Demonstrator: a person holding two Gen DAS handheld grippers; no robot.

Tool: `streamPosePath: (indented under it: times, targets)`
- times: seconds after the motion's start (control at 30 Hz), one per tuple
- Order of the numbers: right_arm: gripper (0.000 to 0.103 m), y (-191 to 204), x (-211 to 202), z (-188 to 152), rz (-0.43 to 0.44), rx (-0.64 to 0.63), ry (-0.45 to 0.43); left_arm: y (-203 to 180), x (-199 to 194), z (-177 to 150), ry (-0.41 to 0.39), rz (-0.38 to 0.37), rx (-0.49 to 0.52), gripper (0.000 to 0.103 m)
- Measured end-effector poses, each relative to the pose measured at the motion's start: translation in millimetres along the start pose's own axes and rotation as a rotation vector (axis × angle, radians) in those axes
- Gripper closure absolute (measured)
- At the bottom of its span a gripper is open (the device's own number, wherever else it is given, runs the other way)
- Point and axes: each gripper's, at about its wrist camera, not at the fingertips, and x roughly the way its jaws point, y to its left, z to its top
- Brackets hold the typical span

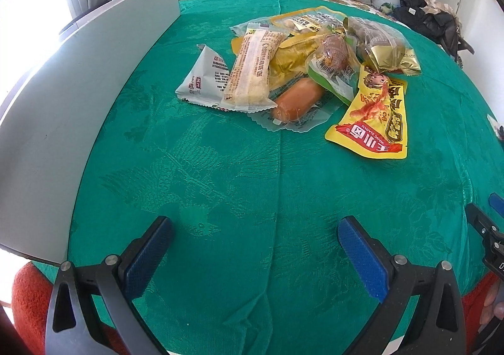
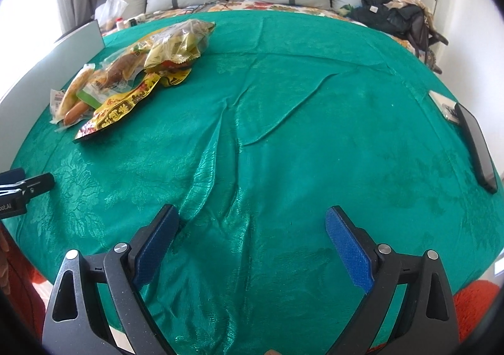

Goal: Organize snacks
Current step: 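Move the left tool toward the snack pile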

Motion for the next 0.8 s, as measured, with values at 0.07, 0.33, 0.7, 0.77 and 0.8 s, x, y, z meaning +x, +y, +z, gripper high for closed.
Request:
streamPosePath:
  times: [0.07,0.33,0.7,0.77,0.8]
  targets:
    - [0.007,1,1,1,0.002,0.0,0.001,0,0,0,0.002,-0.006,0.009,0.0]
    - [0.007,0,1,1,0.01,-0.006,0.008,6,-3,-1,0.015,-0.071,0.042,0.0]
    - [0.006,1,1,1,0.013,-0.005,0.007,19,-17,76,-0.095,-0.113,0.033,0.008]
    - [0.006,1,1,1,0.013,-0.005,0.008,7,-6,93,-0.099,-0.057,0.103,0.014]
    - [0.006,1,1,1,0.014,-0.005,0.009,5,2,100,-0.085,-0.04,0.117,0.019]
